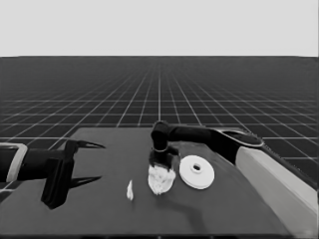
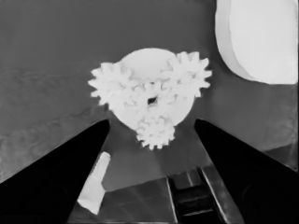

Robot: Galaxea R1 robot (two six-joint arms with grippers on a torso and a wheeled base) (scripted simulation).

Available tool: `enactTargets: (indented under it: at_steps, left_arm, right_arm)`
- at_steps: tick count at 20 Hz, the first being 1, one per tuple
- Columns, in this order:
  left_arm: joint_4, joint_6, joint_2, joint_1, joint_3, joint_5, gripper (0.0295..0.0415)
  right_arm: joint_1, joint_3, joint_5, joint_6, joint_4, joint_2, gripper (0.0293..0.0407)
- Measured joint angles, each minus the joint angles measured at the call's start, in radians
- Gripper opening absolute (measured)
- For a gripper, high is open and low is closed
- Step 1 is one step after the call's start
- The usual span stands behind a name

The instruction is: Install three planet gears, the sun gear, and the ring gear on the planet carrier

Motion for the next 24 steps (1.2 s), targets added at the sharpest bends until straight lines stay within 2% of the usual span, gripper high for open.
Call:
enactTargets:
  at_steps: [1, 3, 8, 9, 10, 11, 13, 18, 19, 20, 22, 24]
  left_arm:
    - [0.000, 0.000, 0.000, 0.000, 0.000, 0.000, 0.0385]
    - [0.000, 0.000, 0.000, 0.000, 0.000, 0.000, 0.0385]
    - [0.000, 0.000, 0.000, 0.000, 0.000, 0.000, 0.0385]
    - [0.000, 0.000, 0.000, 0.000, 0.000, 0.000, 0.0385]
    - [0.000, 0.000, 0.000, 0.000, 0.000, 0.000, 0.0385]
    - [0.000, 0.000, 0.000, 0.000, 0.000, 0.000, 0.0385]
    - [0.000, 0.000, 0.000, 0.000, 0.000, 0.000, 0.0385]
    - [0.000, 0.000, 0.000, 0.000, 0.000, 0.000, 0.0385]
    - [0.000, 0.000, 0.000, 0.000, 0.000, 0.000, 0.0385]
    - [0.000, 0.000, 0.000, 0.000, 0.000, 0.000, 0.0385]
    - [0.000, 0.000, 0.000, 0.000, 0.000, 0.000, 0.0385]
    - [0.000, 0.000, 0.000, 0.000, 0.000, 0.000, 0.0385]
  right_arm:
    - [0.022, 0.008, -0.003, -0.148, 0.017, -0.002, 0.0388]
    - [0.041, 0.014, -0.003, -0.287, 0.035, -0.003, 0.0385]
    - [0.049, 0.016, -0.002, -0.357, 0.045, -0.005, 0.0385]
    - [-0.075, 0.474, 0.145, -0.769, -0.174, -0.280, 0.0404]
    - [-0.194, 0.832, 0.231, -1.029, -0.306, -0.703, 0.0395]
    - [-0.258, 1.042, 0.281, -1.181, -0.384, -0.967, 0.0389]
    - [-0.312, 1.242, 0.329, -1.324, -0.456, -1.199, 0.0385]
    - [-0.334, 1.340, 0.353, -1.394, -0.492, -1.305, 0.0385]
    - [-0.014, 1.113, 0.076, -0.930, -0.124, -1.021, 0.0398]
    - [0.094, 0.803, 0.047, -0.749, 0.002, -0.788, 0.0393]
    - [0.102, 0.414, 0.033, -0.690, 0.070, -0.592, 0.0386]
    - [0.099, 0.241, 0.026, -0.694, 0.093, -0.513, 0.0385]
